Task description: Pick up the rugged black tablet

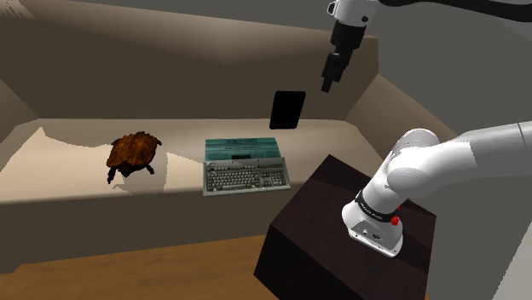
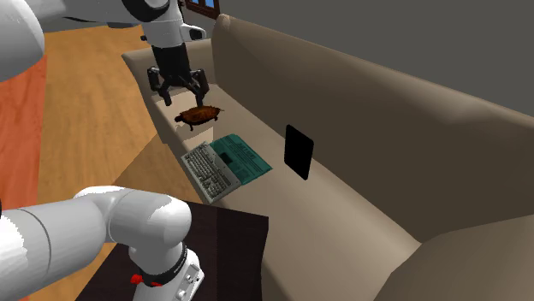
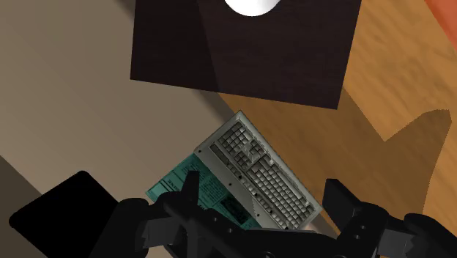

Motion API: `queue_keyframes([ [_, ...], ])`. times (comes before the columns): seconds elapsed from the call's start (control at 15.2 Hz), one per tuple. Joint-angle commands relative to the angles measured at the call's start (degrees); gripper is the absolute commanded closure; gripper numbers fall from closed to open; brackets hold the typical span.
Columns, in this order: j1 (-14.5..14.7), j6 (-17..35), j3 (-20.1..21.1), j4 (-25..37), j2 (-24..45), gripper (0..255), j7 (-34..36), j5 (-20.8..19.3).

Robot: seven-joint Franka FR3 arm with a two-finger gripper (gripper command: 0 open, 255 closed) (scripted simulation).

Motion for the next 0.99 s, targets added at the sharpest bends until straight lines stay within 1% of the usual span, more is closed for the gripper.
queue_keyframes([
  [0.0,0.0,0.0,0.0,0.0,0.0,0,0.0,0.0],
  [0.26,-0.44,4.67,-5.73,-3.41,0.16,0,-8.84,-3.74],
  [0.46,-0.76,8.53,-10.17,-4.95,1.55,0,-15.41,-6.34],
  [0.73,-0.88,14.04,-16.22,-5.59,5.11,0,-24.17,-9.15],
  [0.92,-0.52,18.3,-20.86,-4.98,8.99,0,-30.8,-10.49],
])
